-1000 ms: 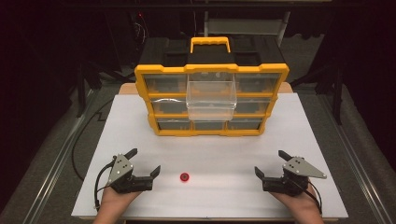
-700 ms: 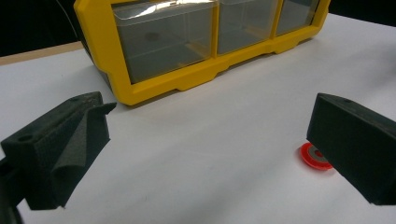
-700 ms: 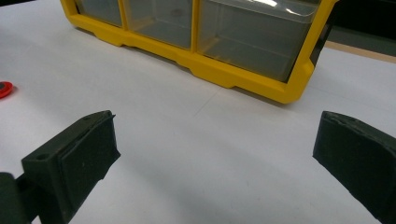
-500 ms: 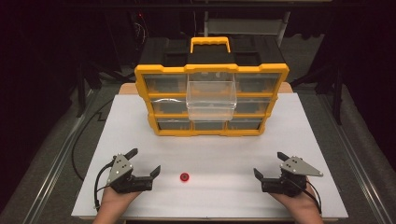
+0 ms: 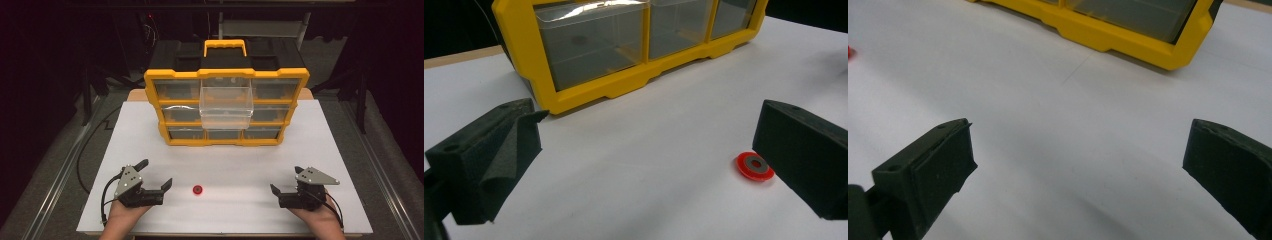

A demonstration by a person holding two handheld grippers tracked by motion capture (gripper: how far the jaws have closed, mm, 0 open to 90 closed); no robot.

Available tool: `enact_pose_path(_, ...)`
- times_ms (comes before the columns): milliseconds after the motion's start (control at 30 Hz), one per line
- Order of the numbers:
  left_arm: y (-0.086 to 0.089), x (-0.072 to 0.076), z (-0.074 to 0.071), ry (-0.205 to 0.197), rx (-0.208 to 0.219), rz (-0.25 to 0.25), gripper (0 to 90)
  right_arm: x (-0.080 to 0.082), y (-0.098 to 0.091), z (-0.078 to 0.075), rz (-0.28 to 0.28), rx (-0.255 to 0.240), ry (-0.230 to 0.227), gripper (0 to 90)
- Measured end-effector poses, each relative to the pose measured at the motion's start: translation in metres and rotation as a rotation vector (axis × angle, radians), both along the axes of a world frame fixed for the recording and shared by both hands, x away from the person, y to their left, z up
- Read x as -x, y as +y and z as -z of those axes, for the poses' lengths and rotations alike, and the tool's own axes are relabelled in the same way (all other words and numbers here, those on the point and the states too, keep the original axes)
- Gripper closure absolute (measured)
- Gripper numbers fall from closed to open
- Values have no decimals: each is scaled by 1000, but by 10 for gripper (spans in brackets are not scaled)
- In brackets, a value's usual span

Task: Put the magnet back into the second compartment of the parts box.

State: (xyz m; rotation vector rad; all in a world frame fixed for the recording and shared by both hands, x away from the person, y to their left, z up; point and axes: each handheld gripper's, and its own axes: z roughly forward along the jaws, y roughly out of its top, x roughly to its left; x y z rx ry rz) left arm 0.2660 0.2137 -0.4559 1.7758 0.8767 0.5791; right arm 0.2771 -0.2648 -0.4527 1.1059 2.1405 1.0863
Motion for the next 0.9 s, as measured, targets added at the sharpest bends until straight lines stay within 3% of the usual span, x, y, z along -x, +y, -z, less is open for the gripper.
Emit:
enact_pose_path(267,3,-2,-1,31,-4,-17,7,0,-1,0,-1,13,20,3)
enact_pose_path(700,4,0,-2,11,2,-10,34,-4,0,3,-18,34,106,1)
enact_pose_path(900,2,-2,1,30,-2,-11,5,-5,2,5,-27,39,123,1)
